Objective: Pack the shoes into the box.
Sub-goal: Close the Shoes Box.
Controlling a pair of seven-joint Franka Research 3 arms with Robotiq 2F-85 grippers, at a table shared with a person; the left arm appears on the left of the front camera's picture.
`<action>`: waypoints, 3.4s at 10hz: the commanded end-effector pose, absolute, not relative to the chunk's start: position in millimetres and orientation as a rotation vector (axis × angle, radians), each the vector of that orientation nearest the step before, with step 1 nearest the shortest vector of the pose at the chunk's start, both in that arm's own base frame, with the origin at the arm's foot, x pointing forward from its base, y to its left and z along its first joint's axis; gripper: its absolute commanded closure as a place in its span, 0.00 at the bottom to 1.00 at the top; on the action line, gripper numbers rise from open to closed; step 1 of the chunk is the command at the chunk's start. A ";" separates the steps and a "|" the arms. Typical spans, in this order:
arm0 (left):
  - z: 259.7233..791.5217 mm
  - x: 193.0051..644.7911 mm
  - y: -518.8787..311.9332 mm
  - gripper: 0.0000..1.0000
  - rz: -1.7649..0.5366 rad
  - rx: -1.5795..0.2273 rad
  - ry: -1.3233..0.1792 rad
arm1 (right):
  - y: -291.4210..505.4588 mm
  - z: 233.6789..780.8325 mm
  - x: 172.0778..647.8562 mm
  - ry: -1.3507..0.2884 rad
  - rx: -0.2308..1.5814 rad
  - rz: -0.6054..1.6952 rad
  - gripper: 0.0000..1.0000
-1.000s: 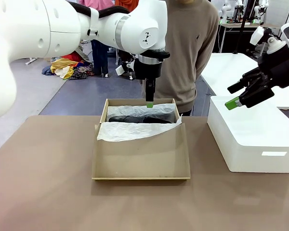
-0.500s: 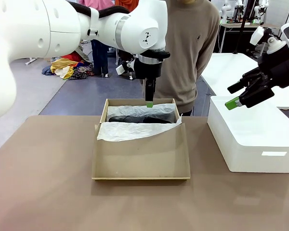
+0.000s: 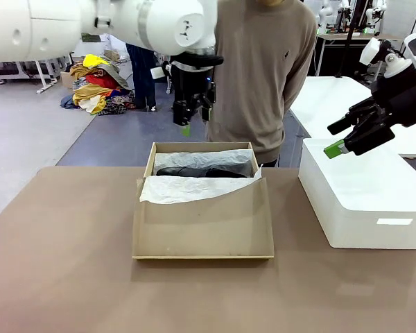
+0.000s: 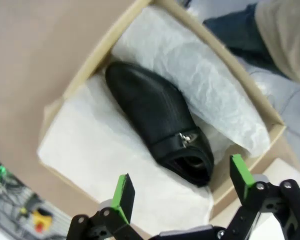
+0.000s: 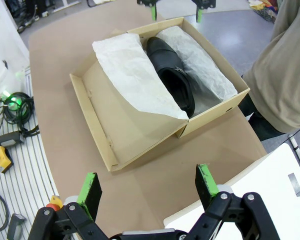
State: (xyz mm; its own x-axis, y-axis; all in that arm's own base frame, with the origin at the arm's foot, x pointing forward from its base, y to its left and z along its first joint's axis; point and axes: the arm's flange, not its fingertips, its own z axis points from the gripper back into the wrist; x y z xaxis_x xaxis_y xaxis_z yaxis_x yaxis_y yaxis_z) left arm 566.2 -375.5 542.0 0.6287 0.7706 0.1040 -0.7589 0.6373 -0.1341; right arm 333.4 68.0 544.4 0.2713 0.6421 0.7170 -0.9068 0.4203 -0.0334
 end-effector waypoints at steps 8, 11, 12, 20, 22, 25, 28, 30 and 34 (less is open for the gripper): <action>545.6 570.7 -322.8 0.00 0.070 -0.048 -0.096 | 68.5 544.6 335.4 -0.748 0.453 1.091 0.00; 545.6 570.7 -322.8 0.00 0.070 -0.048 -0.096 | 68.5 544.6 335.4 -0.748 0.453 1.091 0.00; 545.6 570.7 -322.8 0.00 0.070 -0.048 -0.096 | 68.5 544.6 335.4 -0.748 0.453 1.091 0.00; 555.5 554.5 -193.9 0.00 -0.450 0.073 -0.203 | 68.5 544.6 335.4 -0.748 0.453 1.091 0.00; 552.9 558.5 -155.0 0.00 -0.595 0.016 -0.165 | 68.5 544.6 335.4 -0.748 0.453 1.091 0.00; 544.3 567.6 -115.7 0.00 -0.830 -0.032 -0.137 | 68.5 544.6 335.4 -0.748 0.453 1.091 0.00; 537.2 569.7 -107.3 0.00 -0.957 -0.077 -0.138 | 68.5 544.6 335.4 -0.748 0.453 1.091 0.00; 539.7 574.3 -109.3 0.00 -0.934 -0.037 -0.134 | 68.5 544.6 335.4 -0.748 0.453 1.091 0.00; 539.7 574.3 -109.3 0.00 -0.934 -0.037 -0.134 | 68.5 544.6 335.4 -0.748 0.453 1.091 0.00</action>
